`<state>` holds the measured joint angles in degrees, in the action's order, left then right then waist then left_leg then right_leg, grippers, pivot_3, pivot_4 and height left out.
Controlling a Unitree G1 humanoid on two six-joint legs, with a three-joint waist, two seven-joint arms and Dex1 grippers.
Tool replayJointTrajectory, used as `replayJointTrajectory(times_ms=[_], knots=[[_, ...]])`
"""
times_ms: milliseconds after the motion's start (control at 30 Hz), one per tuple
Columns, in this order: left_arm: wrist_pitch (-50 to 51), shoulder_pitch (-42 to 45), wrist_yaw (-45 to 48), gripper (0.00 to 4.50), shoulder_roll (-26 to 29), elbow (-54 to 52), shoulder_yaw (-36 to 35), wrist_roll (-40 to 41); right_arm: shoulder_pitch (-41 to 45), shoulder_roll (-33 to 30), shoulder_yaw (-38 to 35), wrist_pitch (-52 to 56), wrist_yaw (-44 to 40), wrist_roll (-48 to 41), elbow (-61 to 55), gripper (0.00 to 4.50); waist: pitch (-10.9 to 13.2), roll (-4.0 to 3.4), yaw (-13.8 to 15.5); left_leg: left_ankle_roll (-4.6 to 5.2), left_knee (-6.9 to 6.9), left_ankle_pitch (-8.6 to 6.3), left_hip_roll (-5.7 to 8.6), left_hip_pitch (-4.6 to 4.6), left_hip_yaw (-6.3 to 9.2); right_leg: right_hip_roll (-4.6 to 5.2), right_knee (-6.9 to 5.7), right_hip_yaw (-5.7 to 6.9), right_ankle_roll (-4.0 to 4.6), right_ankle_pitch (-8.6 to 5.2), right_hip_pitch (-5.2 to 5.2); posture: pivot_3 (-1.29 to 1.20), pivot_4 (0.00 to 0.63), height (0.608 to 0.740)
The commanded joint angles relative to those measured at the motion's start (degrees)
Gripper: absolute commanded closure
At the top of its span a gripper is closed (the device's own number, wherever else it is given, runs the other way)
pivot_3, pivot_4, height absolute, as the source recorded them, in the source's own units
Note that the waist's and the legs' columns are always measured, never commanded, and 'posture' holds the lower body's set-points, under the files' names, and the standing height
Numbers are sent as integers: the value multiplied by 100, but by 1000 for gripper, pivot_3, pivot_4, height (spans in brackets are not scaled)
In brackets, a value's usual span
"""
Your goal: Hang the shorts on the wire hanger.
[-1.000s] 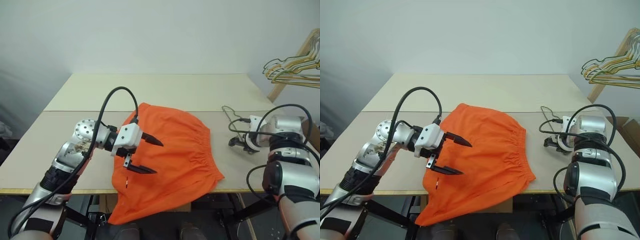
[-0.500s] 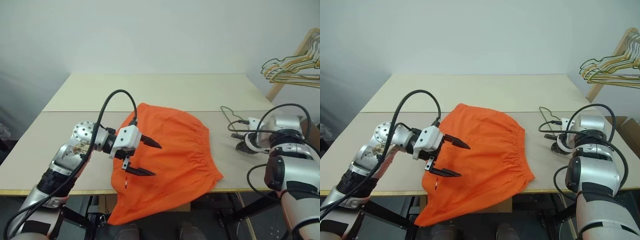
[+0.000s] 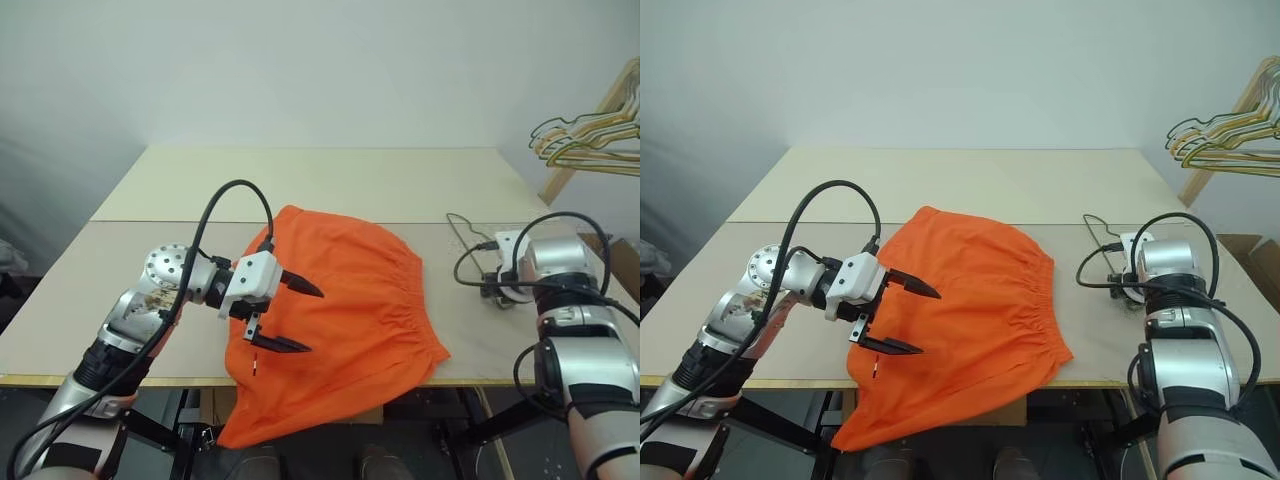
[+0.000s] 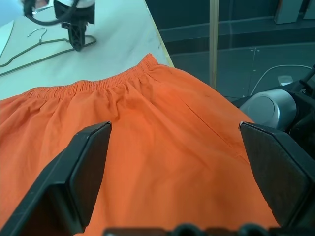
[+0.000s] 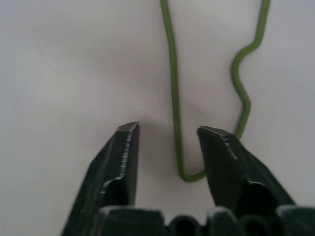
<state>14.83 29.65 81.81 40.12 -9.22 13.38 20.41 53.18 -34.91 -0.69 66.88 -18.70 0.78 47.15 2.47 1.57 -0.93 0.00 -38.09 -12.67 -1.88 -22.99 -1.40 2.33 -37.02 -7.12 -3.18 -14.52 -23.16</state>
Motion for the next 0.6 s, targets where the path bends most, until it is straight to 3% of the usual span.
replayJointTrajectory(times_ms=[33,67,467,600], knots=[[-116,61,-6,0,-4,-52,-130,91,267,-68,-240,-46,116,-65,62,919,0,0,-5,0,0,0,-1,2,0,0,0,1,0,0,1,116,0,740],[-127,50,-1,0,-3,-50,-131,89,279,-74,-277,-113,155,-63,181,604,0,0,-4,0,0,0,-1,1,1,0,0,1,0,0,1,116,0,740],[-90,-8,32,0,65,-128,-156,120,488,-96,-1306,-244,721,-502,1287,604,-1,1,0,0,0,0,-1,14,1,0,1,2,-1,-1,14,125,0,740],[-59,13,95,0,113,-149,-157,144,604,-90,-1498,-143,713,-646,1501,1506,-1,1,-1,0,0,0,-2,14,1,-2,0,2,-2,-1,14,125,0,740]])
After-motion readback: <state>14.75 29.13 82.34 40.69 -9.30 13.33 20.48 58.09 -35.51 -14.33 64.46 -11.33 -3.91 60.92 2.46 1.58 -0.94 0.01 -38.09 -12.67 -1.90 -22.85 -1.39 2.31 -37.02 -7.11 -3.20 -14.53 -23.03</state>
